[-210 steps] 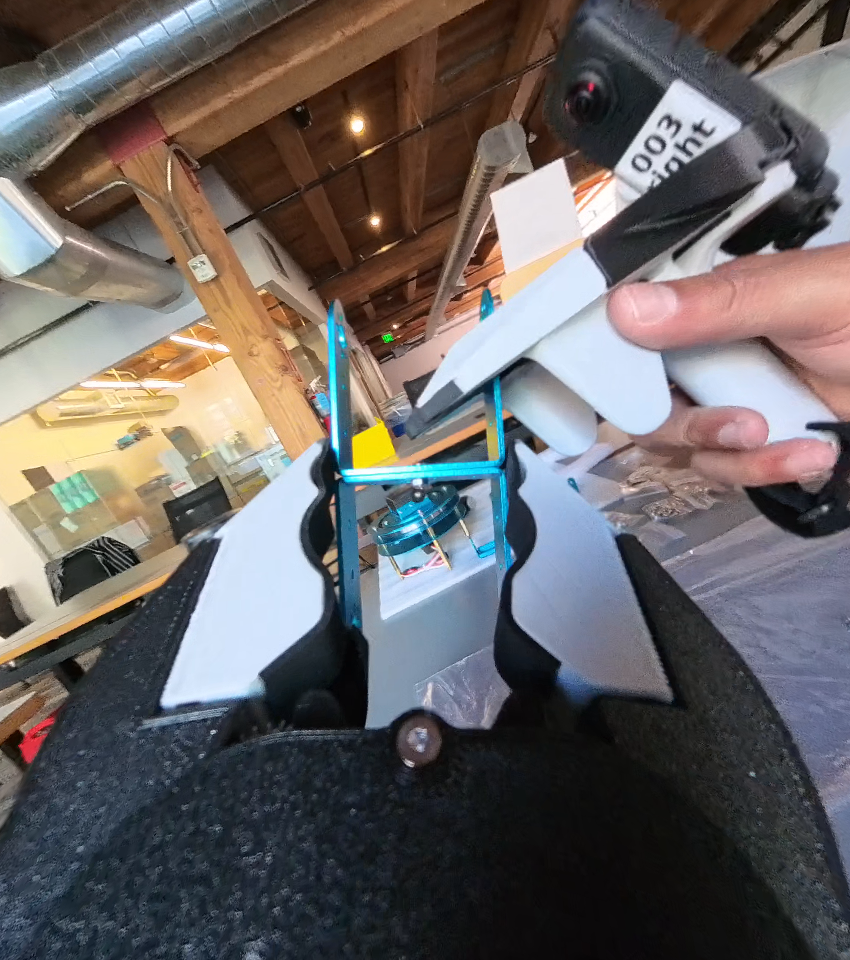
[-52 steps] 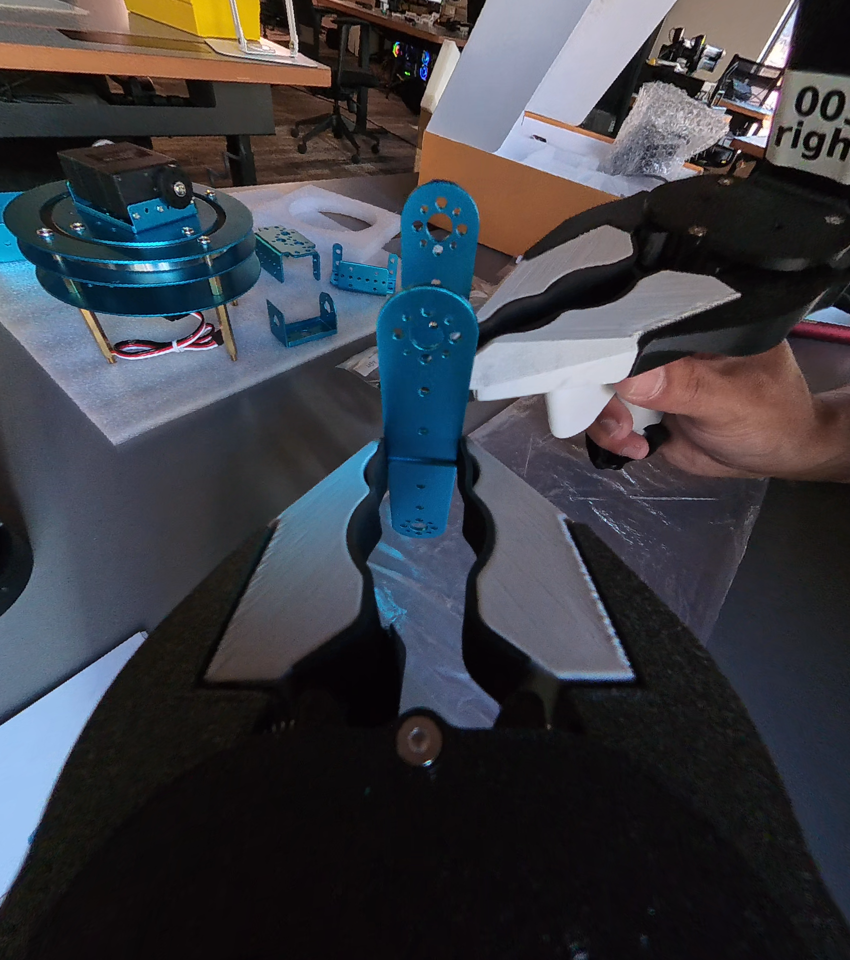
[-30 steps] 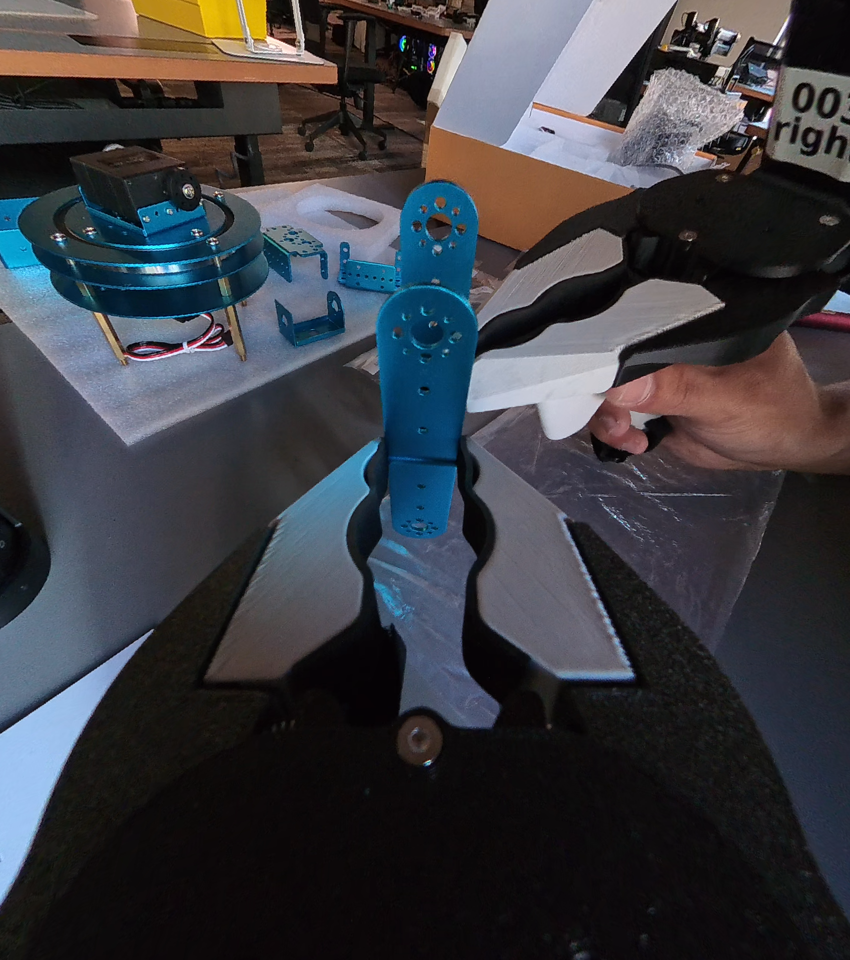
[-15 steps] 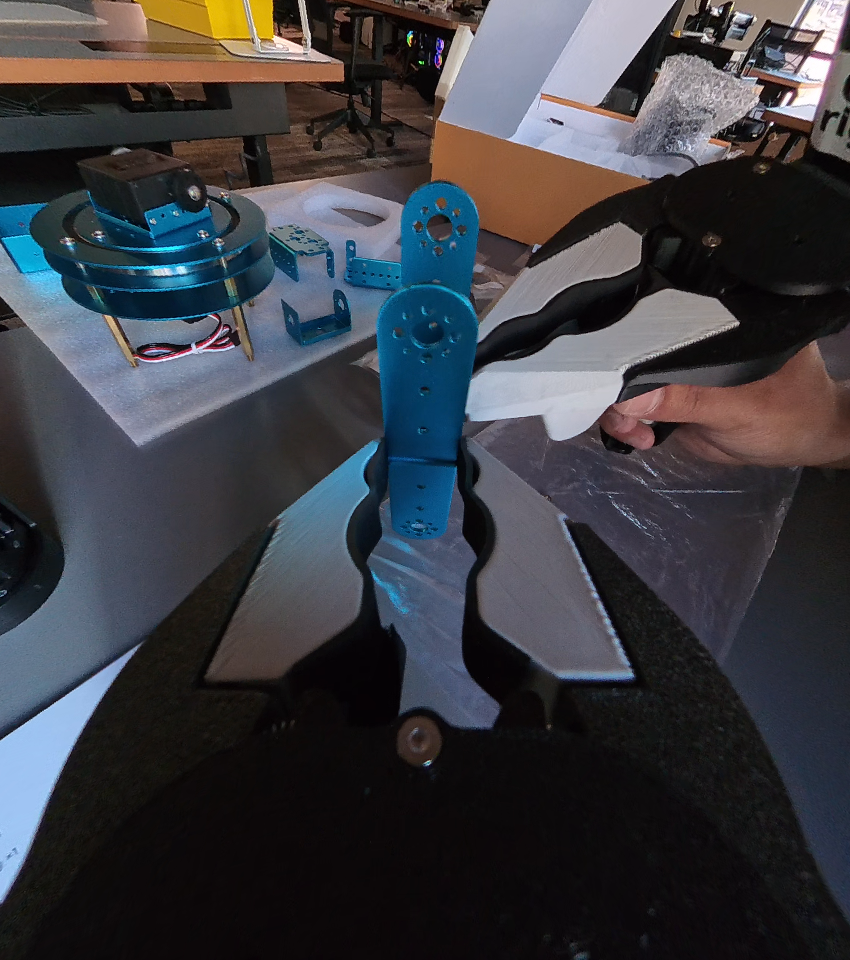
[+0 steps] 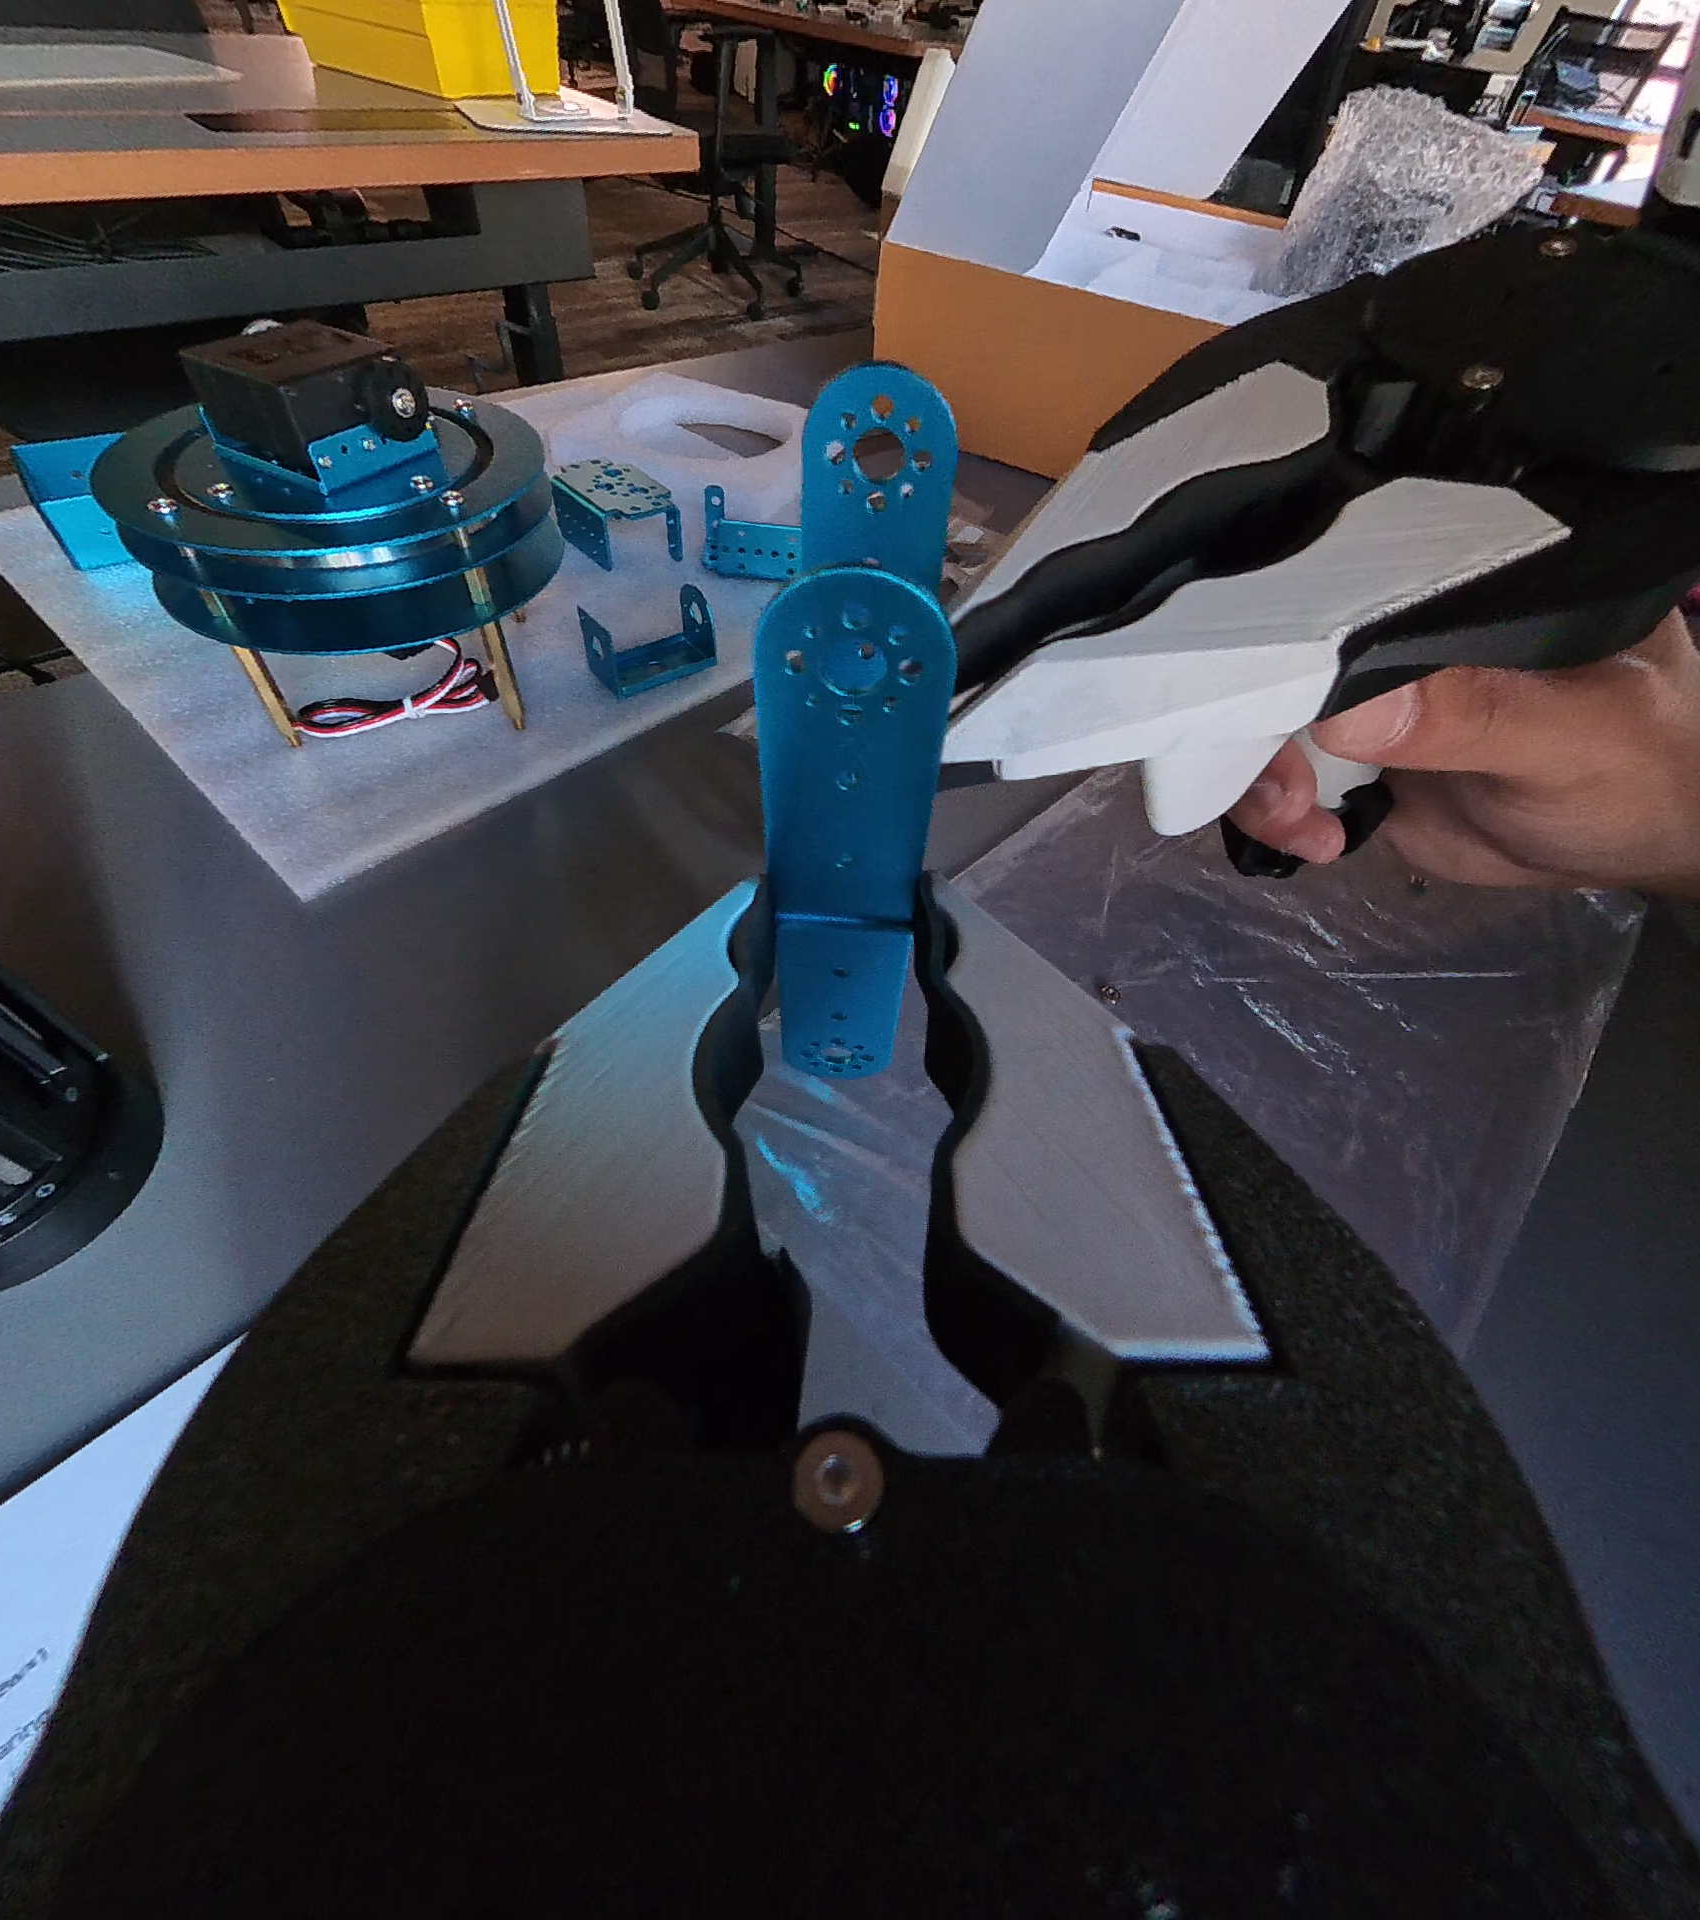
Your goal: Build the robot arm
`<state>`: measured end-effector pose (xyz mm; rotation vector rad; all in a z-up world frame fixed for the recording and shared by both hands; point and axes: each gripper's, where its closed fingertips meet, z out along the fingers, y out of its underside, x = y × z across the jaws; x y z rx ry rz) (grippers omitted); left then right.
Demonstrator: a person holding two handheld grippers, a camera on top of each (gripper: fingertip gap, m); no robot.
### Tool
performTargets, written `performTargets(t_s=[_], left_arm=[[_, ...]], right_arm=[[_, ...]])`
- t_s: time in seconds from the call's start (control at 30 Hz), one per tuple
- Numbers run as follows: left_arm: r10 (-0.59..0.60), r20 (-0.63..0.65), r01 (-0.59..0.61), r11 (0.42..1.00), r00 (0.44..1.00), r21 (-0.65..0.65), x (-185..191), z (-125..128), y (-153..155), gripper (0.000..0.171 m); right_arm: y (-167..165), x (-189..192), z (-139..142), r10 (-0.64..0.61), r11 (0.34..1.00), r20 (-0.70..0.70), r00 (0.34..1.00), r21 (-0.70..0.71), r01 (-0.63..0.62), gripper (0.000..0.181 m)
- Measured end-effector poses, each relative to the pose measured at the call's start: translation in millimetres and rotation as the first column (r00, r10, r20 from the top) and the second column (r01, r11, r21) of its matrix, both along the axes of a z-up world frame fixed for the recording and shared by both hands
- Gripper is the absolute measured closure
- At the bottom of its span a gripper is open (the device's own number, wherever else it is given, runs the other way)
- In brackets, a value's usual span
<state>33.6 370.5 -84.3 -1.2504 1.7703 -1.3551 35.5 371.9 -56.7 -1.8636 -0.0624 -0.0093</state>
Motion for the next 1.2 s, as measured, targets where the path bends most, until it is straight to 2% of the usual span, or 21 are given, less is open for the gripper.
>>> performTargets(t_s=[0.1,0.2,0.3,0.37,0.4,0.47,0.53,0.6,0.67,0.8,0.87,1.2], left_arm=[[-0.003,0.001,0.003,1.0,1.0,0.005,-0.3,-0.1,-0.2,0.146],[0.001,0.003,-0.001,1.0,1.0,0.016,-0.6,0.2,1.8,0.147],[0.049,0.028,-0.05,0.997,0.998,0.051,-0.6,6.6,17.3,0.147],[0.113,0.058,-0.117,0.991,0.992,0.065,-1.0,15.8,37.9,0.146],[0.141,0.07,-0.146,0.986,0.988,0.078,-1.3,19.3,47.8,0.146],[0.183,0.082,-0.191,0.976,0.98,0.104,-2.2,23.5,64.3,0.146],[0.196,0.082,-0.202,0.977,0.977,0.069,-2.5,26.6,70.8,0.146],[0.213,0.08,-0.218,0.974,0.974,0.063,-1.5,24.7,75.1,0.146],[0.225,0.074,-0.231,0.969,0.972,0.088,-0.1,20.1,77.7,0.146],[0.205,0.062,-0.21,0.974,0.977,0.09,1.1,16.5,71.8,0.146],[0.191,0.058,-0.196,0.976,0.98,0.099,1.1,15.2,67.7,0.146],[0.165,0.052,-0.17,0.979,0.985,0.114,1.1,12.7,59.2,0.146]], right_arm=[[-1.1,-6.7,4.9,0.065,0.998,-0.01,0.998,0.022,-0.065,0.169],[-6.3,-2.0,15.4,0.073,0.996,0.029,0.997,0.05,-0.074,0.167],[-16.7,-2.9,29.0,0.144,0.987,0.013,0.99,0.077,-0.144,0.167],[-22.0,-11.7,12.0,0.255,0.965,-0.024,0.967,-0.06,-0.256,0.17],[-24.6,-17.8,-5.0,0.323,0.929,-0.055,0.945,-0.174,-0.328,0.164],[-22.1,-1.9,-37.9,0.305,0.879,-0.024,0.952,-0.377,-0.291,0.151],[-15.4,-1.2,-56.1,0.346,0.825,-0.073,0.935,-0.452,-0.34,0.158],[-4.9,-1.9,-72.9,0.327,0.78,-0.143,0.934,-0.518,-0.352,0.149],[3.2,-1.8,-85.0,0.329,0.777,-0.087,0.94,-0.541,-0.322,0.155],[6.4,-2.4,-89.4,0.348,0.793,0.012,0.937,-0.538,-0.288,0.166],[7.0,-3.2,-91.4,0.355,0.788,-0.001,0.935,-0.538,-0.3,0.172],[10.4,-0.1,-104.1,0.358,0.769,0.011,0.934,-0.571,-0.288,0.171]])
